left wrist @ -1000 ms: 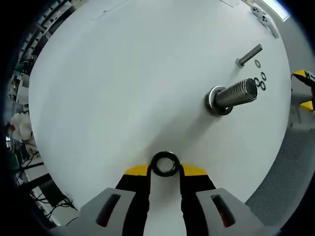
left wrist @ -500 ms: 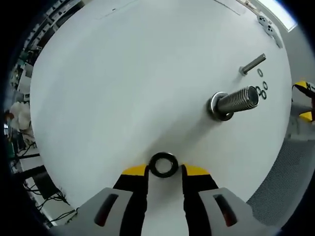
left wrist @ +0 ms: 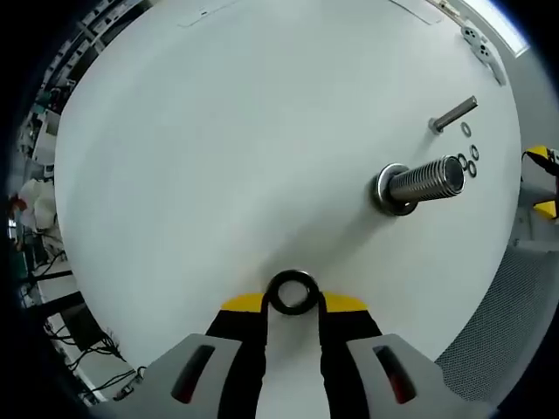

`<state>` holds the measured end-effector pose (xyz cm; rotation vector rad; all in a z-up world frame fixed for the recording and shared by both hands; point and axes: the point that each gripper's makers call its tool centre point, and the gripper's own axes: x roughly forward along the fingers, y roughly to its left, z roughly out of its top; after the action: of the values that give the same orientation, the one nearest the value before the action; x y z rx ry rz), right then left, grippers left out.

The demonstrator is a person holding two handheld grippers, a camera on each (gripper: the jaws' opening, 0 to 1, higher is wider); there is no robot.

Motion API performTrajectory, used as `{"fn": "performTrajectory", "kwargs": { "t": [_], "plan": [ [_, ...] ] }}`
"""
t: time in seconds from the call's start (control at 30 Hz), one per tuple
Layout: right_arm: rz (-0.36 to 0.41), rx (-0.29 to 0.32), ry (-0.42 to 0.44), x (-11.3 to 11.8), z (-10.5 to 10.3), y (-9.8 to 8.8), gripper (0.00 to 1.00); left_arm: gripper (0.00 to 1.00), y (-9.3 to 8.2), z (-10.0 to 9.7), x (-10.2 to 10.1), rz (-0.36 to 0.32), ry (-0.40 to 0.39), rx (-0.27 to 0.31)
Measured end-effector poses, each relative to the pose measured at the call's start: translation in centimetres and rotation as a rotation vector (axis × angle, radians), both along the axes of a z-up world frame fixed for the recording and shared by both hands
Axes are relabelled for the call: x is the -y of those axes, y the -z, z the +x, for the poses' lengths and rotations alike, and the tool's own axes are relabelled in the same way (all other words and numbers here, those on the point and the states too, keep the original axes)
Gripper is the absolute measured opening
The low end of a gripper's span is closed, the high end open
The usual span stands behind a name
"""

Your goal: Place the washer onto the threaded stud by aligning its center hole with the stud, sliding it down to the base, and recovering from edge contact or off-axis alignment until the washer reaches the visible bottom stop.

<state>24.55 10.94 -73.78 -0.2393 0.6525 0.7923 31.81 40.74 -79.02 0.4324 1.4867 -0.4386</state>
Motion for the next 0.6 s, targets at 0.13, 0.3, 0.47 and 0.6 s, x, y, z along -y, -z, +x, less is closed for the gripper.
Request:
{"fn": "performTrajectory", "kwargs": {
  "t": [0.13, 0.3, 0.47, 0.6],
  "plan": [
    [-0.002, -0.001, 0.0, -0.01, -0.01, 0.05, 0.46, 0.19, -0.02, 0.02, -0.02, 0.004, -0.002, -0.001],
    [0.001, 0.0, 0.001, -0.01, 0.01, -0.01, 0.46, 0.19, -0.09, 0.09, -0.15, -0.003, -0.001, -0.001],
    [0.001, -0.002, 0.002, -0.01, 0.0, 0.03, 0.46, 0.18, -0.16, -0.21, 0.42, 0.017, 0.029, 0.019],
    [-0.007, -0.006, -0.006, -0.07, -0.12, 0.15, 0.46, 0.18, -0.15, -0.41, 0.56, 0.006, 0.019, 0.019]
  ]
}}
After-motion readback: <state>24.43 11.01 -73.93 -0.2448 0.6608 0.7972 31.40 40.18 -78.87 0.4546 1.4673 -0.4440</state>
